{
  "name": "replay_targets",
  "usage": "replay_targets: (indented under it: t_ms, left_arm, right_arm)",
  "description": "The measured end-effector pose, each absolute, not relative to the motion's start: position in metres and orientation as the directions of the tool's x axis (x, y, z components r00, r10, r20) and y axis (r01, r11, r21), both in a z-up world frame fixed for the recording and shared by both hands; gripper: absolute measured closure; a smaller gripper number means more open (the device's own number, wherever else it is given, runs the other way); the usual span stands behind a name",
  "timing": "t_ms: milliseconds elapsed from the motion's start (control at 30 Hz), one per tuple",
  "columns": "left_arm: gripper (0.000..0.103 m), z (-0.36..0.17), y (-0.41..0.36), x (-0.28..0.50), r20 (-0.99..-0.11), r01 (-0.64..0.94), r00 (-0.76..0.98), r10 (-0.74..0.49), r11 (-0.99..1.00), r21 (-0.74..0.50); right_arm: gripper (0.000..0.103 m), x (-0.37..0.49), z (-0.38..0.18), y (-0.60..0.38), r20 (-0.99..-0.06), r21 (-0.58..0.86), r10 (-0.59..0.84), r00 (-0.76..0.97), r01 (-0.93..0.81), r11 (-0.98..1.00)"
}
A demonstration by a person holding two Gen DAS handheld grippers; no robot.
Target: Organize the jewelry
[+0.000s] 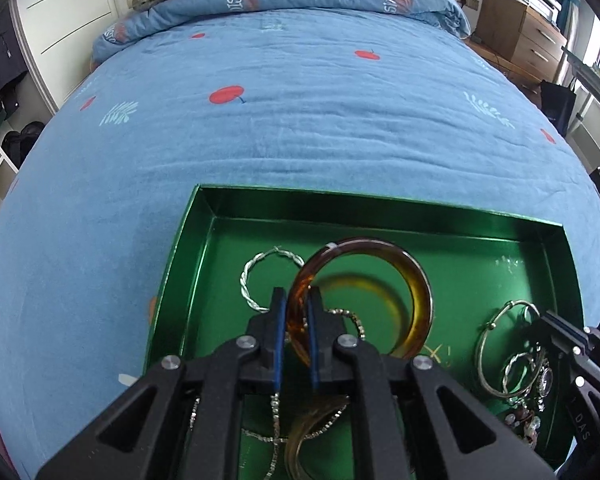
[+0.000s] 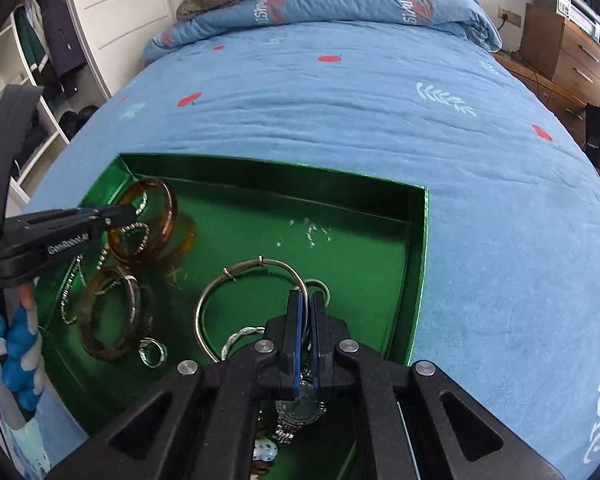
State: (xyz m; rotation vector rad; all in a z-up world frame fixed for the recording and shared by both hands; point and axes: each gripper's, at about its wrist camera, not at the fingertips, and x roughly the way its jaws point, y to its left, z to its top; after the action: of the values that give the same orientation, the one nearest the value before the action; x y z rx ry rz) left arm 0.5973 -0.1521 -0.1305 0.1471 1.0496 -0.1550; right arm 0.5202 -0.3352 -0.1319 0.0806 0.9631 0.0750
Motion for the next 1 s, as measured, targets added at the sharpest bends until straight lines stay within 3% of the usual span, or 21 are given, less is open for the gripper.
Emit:
replay_targets:
  t_ms: [100, 200, 233, 367, 500, 567, 667, 833, 1000]
  left_arm:
    - [0.093, -0.13, -0.154, 0.596, -0.869, 0.215, 0.49, -0.068, 0.976, 0.045]
    - [0.093, -0.122, -0.151, 0.591, -0.854, 0.237, 0.506, -0.121, 0.972, 0.002]
    - [0.091, -0.118, -0.149, 0.588, -0.849, 0.241, 0.511, -0.131, 0.971, -0.005]
    - [0.077, -0.095, -0.141, 0.565, -0.819, 0.247, 0.556, -0.142, 0.969, 0.0]
    - [0.07, -0.064, -0.127, 0.519, -0.776, 0.256, 0.609, -0.163, 0.967, -0.002]
    - [0.06, -0.049, -0.119, 0.49, -0.75, 0.259, 0.638, -0.174, 0.966, -0.004]
    - [0.053, -0.028, -0.108, 0.444, -0.713, 0.245, 0.681, -0.165, 0.969, 0.01]
    - [0.045, 0.0, -0.087, 0.36, -0.658, 0.207, 0.738, -0.154, 0.978, 0.003]
    - [0.044, 0.017, -0.074, 0.28, -0.62, 0.19, 0.774, -0.129, 0.981, 0.032]
  right_arm:
    - [0.096, 0.519, -0.13, -0.337, -0.814, 0.094, 0.092, 0.573, -0.025, 0.995]
    - [0.068, 0.513, -0.122, -0.338, -0.797, 0.093, 0.096, 0.596, -0.036, 0.995]
    - [0.063, 0.509, -0.117, -0.337, -0.788, 0.093, 0.097, 0.608, -0.039, 0.995]
    - [0.061, 0.483, -0.092, -0.334, -0.747, 0.063, 0.077, 0.66, -0.044, 0.997]
    - [0.052, 0.444, -0.065, -0.335, -0.698, 0.061, 0.067, 0.713, -0.034, 0.998]
    - [0.048, 0.421, -0.053, -0.331, -0.672, 0.064, 0.071, 0.737, -0.038, 0.997]
    - [0.042, 0.385, -0.037, -0.32, -0.639, 0.069, 0.09, 0.764, -0.06, 0.996]
    - [0.032, 0.315, -0.014, -0.297, -0.589, 0.079, 0.127, 0.798, -0.099, 0.992]
    - [0.025, 0.247, 0.001, -0.277, -0.553, 0.072, 0.136, 0.822, -0.115, 0.991]
